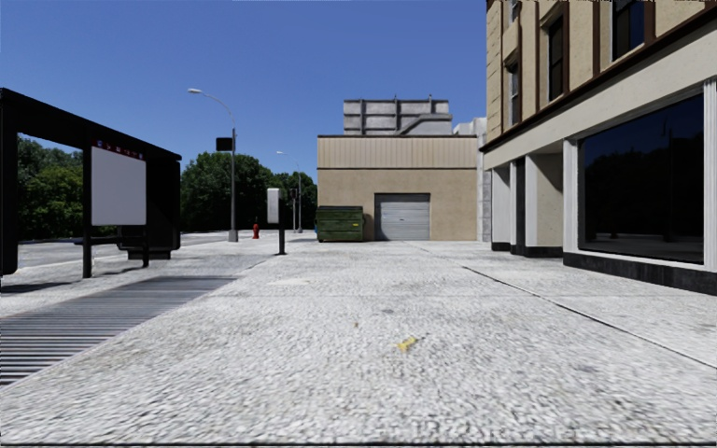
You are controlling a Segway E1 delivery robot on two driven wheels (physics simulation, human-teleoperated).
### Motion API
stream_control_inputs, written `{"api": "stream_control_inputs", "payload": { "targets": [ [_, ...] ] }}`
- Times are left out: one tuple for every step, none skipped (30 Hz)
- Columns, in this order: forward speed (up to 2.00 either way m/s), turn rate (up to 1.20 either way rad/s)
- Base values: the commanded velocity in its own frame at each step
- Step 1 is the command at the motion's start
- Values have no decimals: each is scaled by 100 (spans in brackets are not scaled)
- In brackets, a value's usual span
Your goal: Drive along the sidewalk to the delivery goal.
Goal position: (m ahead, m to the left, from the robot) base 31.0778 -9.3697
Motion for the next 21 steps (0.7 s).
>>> {"api": "stream_control_inputs", "payload": {
  "targets": [
    [200,0],
    [200,0],
    [200,0],
    [200,0],
    [200,0],
    [200,0],
    [200,0],
    [200,0],
    [200,0],
    [200,0],
    [200,0],
    [200,0],
    [200,0],
    [200,0],
    [200,0],
    [200,0],
    [200,0],
    [200,0],
    [200,0],
    [200,0],
    [200,0]
  ]
}}
